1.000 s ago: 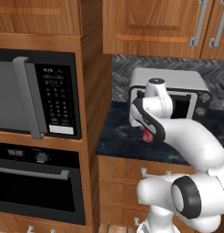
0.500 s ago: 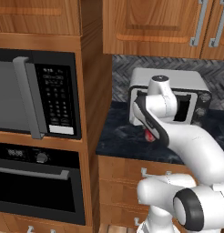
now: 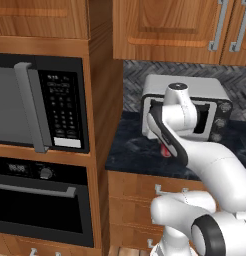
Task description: Four empty soda cans are scattered around the kitchen. Gather all the cans and cluster them next to the stove for recycling.
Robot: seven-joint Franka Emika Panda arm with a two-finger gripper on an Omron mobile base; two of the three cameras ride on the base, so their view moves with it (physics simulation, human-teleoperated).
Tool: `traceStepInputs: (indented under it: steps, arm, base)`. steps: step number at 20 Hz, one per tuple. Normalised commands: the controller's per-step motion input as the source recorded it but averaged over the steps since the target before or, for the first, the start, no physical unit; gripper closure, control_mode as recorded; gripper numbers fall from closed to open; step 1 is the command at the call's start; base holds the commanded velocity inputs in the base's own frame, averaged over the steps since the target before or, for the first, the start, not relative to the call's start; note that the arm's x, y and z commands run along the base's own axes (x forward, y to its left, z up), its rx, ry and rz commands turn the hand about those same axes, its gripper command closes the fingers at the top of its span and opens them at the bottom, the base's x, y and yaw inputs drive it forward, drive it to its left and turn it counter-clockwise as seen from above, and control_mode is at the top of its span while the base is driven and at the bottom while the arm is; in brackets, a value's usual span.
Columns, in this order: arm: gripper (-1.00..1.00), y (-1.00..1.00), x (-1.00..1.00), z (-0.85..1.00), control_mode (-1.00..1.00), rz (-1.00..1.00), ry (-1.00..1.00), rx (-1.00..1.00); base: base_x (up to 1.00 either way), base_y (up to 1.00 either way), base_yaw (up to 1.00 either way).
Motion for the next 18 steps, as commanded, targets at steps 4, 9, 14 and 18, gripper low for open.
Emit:
traceStepInputs:
  steps: [4, 9, 14, 18]
  arm:
    - [1.00, 0.00, -0.13, 0.00, -1.00, 0.00, 0.00, 0.00]
    - [1.00, 0.00, -0.07, 0.00, -1.00, 0.02, 0.00, 0.00]
    - [1.00, 0.02, -0.07, 0.00, -1.00, 0.02, 0.00, 0.00]
    - [1.00, 0.00, 0.00, 0.00, 1.00, 0.00, 0.00, 0.00]
  base:
    - [0.00, 0.00, 0.00]
    - [0.00, 0.00, 0.00]
    - [0.00, 0.00, 0.00]
    - [-0.14, 0.06, 0.02]
